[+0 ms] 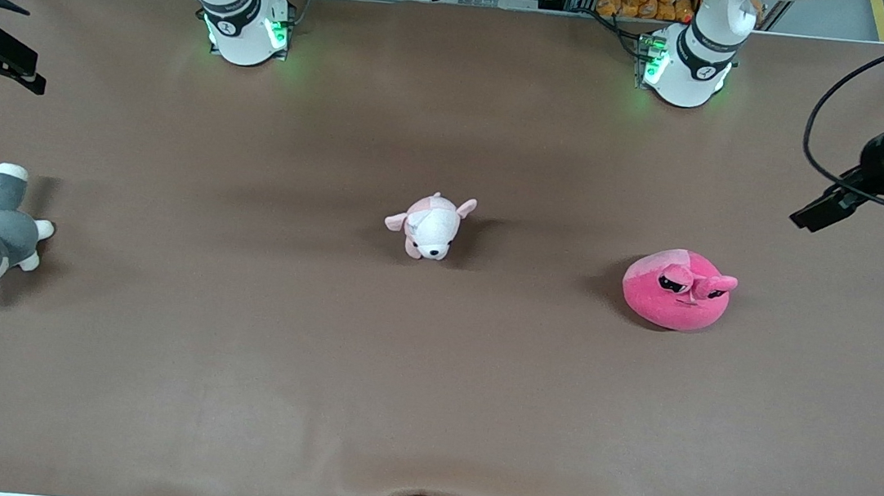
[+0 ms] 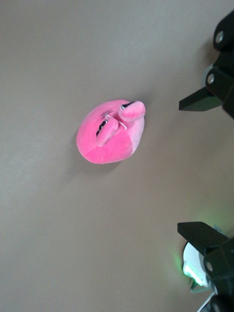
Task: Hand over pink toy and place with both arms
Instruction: 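Move the left gripper down toward the pink plush toy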
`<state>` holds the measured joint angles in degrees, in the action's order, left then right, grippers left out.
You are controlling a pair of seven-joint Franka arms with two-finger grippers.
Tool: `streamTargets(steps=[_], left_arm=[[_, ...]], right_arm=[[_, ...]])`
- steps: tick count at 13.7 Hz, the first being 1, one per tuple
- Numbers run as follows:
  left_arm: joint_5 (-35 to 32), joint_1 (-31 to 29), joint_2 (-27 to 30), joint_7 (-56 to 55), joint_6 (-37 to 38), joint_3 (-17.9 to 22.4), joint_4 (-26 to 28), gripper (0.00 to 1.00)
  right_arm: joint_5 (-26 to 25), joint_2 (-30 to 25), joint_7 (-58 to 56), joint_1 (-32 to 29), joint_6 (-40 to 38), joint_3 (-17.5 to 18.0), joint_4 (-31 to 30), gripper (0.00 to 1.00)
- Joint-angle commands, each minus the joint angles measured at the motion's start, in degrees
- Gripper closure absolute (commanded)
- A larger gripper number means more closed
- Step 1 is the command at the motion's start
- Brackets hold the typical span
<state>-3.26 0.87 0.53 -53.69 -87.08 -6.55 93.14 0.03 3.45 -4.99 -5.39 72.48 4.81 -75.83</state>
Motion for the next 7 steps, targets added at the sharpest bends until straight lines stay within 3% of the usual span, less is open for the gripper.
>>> streamTargets(steps=[1,7], left_arm=[[0.4,-0.3,0.6,-8.6,-0.8,-1.9,0.9,0.0],[8.8,-2.8,-0.2,-15.4,-0.8,-1.8,3.0,0.0]], right_arm=[[0.1,0.8,-0.5,0.0,-0.7,-0.1,2.0,0.0],[-0.5,0.8,-0.5,1.5,-0.6,-0.1,2.3,0.0]])
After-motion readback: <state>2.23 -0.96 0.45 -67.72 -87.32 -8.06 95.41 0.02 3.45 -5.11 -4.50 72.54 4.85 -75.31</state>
